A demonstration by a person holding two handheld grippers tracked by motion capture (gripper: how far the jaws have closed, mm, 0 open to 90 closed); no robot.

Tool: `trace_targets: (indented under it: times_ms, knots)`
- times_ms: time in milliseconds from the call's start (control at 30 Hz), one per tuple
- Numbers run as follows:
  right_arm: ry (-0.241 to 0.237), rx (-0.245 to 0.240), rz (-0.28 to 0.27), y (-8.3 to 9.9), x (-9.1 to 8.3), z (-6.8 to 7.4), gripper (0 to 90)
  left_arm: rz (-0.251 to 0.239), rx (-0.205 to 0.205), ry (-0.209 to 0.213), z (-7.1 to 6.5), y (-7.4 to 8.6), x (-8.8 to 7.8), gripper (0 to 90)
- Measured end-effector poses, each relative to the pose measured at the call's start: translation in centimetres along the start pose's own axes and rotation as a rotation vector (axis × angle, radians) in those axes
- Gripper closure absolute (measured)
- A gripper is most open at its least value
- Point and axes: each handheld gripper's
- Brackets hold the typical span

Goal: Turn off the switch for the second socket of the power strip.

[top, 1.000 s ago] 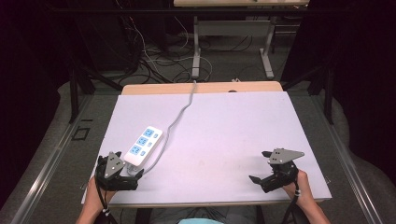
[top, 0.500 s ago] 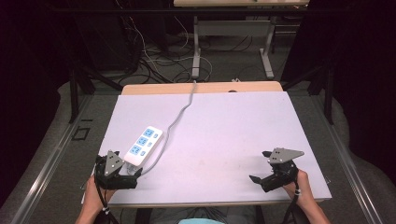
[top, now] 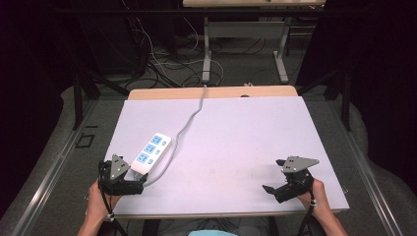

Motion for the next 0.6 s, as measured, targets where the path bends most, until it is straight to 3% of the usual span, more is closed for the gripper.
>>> trace_targets:
  times_ms: [233, 600]
  knots:
    - [0.010, 0.000, 0.002, 0.0, -0.1, 0.0, 0.3, 0.016, -0.019, 0.022, 0.7, -0.5, 0.2, 0.0]
    - [0.008, -0.011, 0.000, 0.0, 0.1, -0.1, 0.3, 0.001, -0.048, 0.017, 1.5, -0.9, 0.6, 0.0]
Point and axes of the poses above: each handheld gripper's, and its own axes: x roughly forward along the jaws, y roughly out of its underside, z roughly to its left, and after that the axes turned 4 degrees about y, right-handed
